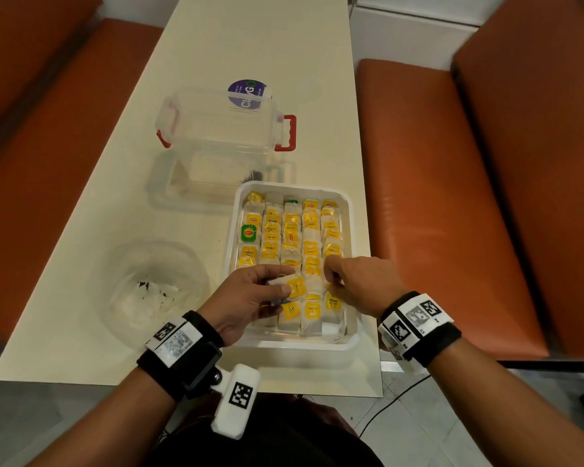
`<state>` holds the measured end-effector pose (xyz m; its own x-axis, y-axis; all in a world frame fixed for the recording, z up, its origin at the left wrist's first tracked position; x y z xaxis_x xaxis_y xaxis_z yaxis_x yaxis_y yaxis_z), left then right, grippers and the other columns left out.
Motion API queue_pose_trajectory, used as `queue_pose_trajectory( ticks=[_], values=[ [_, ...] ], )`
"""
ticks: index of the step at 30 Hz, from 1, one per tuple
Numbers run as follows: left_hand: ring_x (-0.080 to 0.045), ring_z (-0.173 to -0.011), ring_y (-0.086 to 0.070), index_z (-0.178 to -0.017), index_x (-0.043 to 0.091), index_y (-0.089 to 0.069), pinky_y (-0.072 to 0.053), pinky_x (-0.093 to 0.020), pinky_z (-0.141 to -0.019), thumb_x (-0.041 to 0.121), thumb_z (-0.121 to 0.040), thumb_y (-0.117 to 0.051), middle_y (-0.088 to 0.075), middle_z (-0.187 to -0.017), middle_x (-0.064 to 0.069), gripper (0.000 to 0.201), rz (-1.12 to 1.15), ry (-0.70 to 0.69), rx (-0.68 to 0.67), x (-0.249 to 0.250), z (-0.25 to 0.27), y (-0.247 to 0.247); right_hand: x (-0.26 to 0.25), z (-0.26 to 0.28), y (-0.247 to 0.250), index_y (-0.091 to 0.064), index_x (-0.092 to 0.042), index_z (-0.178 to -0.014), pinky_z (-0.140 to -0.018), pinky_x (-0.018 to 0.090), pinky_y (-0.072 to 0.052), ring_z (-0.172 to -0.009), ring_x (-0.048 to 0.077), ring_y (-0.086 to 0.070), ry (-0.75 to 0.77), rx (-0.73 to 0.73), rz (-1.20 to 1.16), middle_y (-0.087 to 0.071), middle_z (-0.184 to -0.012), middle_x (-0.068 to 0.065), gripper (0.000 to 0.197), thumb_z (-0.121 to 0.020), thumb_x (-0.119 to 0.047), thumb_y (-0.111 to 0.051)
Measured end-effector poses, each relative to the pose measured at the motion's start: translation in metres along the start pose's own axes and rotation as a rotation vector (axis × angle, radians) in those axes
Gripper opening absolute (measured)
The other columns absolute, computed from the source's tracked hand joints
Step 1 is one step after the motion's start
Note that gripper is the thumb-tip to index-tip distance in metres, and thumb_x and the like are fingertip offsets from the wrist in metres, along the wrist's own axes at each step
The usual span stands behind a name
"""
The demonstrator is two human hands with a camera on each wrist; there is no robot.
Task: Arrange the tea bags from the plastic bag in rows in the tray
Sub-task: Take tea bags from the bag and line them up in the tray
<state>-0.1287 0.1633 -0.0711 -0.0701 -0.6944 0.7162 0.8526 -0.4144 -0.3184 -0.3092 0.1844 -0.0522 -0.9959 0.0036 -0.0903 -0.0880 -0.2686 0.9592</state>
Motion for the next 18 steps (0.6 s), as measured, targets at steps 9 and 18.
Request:
queue_pose_trajectory(
  ticks=[9,18],
  values=[
    [-0.023,-0.087,-0.069,-0.099,0.01,-0.068,-0.058,-0.026,-0.065,-0.001,-0.087,-0.07,-0.071,-0.097,-0.009,0.016,0.015,-0.017,-0.005,-0.003,-0.005,-0.007,-0.001,0.013,0.027,-0.066,-0.035,-0.094,-0.068,0.036,-0.055,-0.076,0.004,-0.064,-0.113,0.111,-0.452,-0.068,-0.082,-0.017,0.057,-0.08,-0.082,-0.038],
    [-0.023,-0.091,-0.072,-0.106,0.009,-0.063,-0.057,-0.032,-0.075,0.007,-0.088,-0.072,-0.071,-0.095,-0.007,0.02,-0.043,-0.059,-0.088,0.003,-0.004,-0.021,-0.015,0.018,0.041,-0.074,-0.03,-0.093,-0.068,0.042,-0.057,-0.059,0.0,-0.059,-0.098,0.069,-0.715,-0.069,-0.073,-0.012,0.01,-0.086,-0.037,-0.076]
  ],
)
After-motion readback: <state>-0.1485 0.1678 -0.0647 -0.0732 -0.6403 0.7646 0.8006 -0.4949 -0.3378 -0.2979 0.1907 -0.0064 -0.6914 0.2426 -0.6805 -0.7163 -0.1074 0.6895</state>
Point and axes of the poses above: each hand's wrist, its own z-axis away from the middle knuckle, its own y-axis out of the back of the hand, x = y × z, the point moved 9 cm from there along -z, towards the middle knuckle
